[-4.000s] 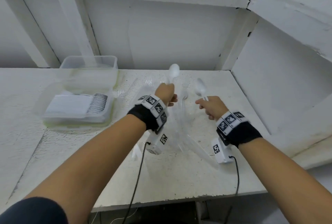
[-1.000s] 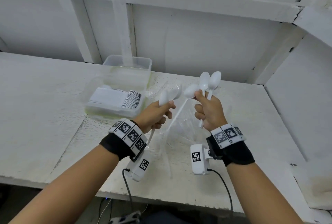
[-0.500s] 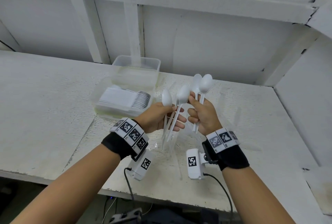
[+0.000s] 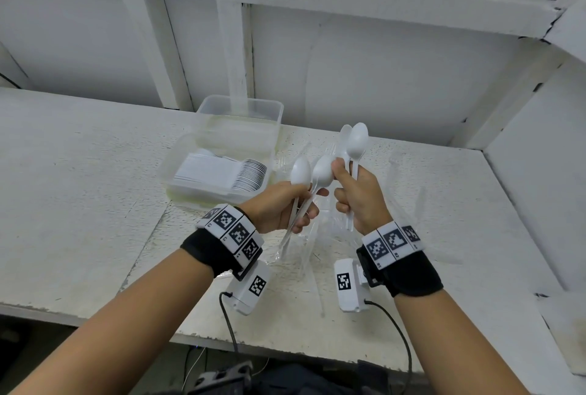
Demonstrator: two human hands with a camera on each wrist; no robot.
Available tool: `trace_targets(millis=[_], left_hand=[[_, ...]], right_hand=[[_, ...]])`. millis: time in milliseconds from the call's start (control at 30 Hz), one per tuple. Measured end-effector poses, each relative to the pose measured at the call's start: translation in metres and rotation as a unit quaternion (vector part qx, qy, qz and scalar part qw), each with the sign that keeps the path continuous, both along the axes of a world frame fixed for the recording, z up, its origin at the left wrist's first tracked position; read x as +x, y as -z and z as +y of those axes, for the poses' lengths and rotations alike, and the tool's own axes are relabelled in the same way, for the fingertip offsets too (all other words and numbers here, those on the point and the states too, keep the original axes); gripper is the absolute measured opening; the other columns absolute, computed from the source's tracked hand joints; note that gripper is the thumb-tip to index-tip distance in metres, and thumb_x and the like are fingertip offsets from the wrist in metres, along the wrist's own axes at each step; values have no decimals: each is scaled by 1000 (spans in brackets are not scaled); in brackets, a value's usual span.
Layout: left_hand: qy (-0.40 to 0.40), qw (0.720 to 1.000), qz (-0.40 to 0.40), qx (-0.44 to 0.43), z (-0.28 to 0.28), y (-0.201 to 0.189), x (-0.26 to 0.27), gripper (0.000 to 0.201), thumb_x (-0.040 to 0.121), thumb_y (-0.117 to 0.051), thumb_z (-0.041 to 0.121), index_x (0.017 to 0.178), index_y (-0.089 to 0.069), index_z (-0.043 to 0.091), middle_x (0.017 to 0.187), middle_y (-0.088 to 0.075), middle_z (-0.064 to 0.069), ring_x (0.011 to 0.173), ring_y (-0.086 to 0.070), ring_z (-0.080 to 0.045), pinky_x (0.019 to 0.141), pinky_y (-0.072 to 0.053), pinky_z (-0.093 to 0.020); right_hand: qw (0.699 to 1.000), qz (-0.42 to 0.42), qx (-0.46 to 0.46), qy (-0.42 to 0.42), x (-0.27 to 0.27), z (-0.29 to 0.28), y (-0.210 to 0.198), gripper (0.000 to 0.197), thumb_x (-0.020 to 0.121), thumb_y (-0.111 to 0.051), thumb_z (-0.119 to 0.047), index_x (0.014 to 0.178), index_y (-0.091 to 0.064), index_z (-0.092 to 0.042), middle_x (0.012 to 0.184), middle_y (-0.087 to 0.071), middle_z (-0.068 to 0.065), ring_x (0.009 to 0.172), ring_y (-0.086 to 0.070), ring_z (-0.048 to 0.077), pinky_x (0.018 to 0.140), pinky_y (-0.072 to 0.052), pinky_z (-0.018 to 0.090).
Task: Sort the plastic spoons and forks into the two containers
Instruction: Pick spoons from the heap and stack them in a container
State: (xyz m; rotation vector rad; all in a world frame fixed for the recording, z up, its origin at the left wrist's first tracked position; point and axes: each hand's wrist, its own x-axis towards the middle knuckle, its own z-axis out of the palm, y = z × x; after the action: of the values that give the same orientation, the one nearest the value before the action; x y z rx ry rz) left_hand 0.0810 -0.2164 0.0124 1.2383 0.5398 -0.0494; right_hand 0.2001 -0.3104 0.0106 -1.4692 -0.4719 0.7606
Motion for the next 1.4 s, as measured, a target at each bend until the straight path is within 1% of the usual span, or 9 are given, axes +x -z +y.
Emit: trace_targets(millis=[133,333,533,667,800,967,1133,1233,1400], left_hand=[[23,1000,6,-3,-1,-3,2,21,96,-40,26,100,-49,8,55,-50,-3,47,-49,-15,51,-44,-25],[23,998,30,39,-3,-3,4,20,97,-45,22,81,-49,11,46,-31,5,40,-34,-8,43,-34,-20],[-89,996,13,20,-4,4,7,28,95,-47,41,88,-47,14,51,-28,7,45,-29,-8,48,-28,-20],[-171,984,-20,-52,-8,9,11,34,96,-37,52,95,-43,18,53,-30,5,45,-32,-8,48,-30,-21],[-191,980,-33,-38,-13,14,14,36,98,-31,49,90,-45,17,61,-39,2,53,-39,-10,52,-33,-22],[-180,980,-79,-38,-15,16,16,48,102,-27,39,120,-51,1,86,-59,-7,66,-60,-12,68,-51,-30],[-180,978,-102,-32,-14,17,15,34,102,-33,27,91,-60,10,71,-65,-2,68,-65,-14,61,-55,-27],[-186,976,-97,-57,-15,15,13,33,102,-35,27,82,-57,13,71,-60,-2,75,-60,-17,74,-51,-35],[-196,975,-82,-62,-10,17,12,25,100,-38,32,85,-47,15,81,-60,-2,85,-60,-17,80,-48,-38]], right_hand=[[998,-48,-4,-47,-8,1,-1,13,95,-52,-23,105,-58,-16,64,-47,-2,40,-36,2,36,-27,17],[980,-155,-64,-112,-12,-3,-3,15,95,-49,-33,90,-61,-27,54,-47,-5,47,-34,8,40,-28,19],[991,-64,-77,-85,-11,-8,0,23,99,-36,-35,119,-36,-22,80,-44,0,40,-29,2,36,-24,17],[997,-38,-30,-63,-15,-12,8,10,100,-39,-23,97,-43,-14,74,-45,0,41,-33,5,37,-26,18],[992,-106,-43,-52,-21,-13,17,21,97,-47,-19,77,-49,-13,69,-51,1,49,-43,8,43,-37,20],[976,-206,-47,-58,-28,-14,22,20,96,-49,-19,79,-56,-25,72,-60,-8,63,-57,-2,54,-43,13],[967,-228,-75,-85,-29,-11,22,19,98,-46,-22,103,-64,-17,101,-65,6,87,-64,12,60,-42,11],[967,-230,-66,-91,-28,-14,17,20,100,-40,-20,95,-60,-19,78,-59,-6,62,-56,-9,53,-39,6],[963,-255,-75,-34,-24,-13,17,15,101,-32,-25,106,-43,-17,70,-47,-11,60,-46,0,54,-35,12]])
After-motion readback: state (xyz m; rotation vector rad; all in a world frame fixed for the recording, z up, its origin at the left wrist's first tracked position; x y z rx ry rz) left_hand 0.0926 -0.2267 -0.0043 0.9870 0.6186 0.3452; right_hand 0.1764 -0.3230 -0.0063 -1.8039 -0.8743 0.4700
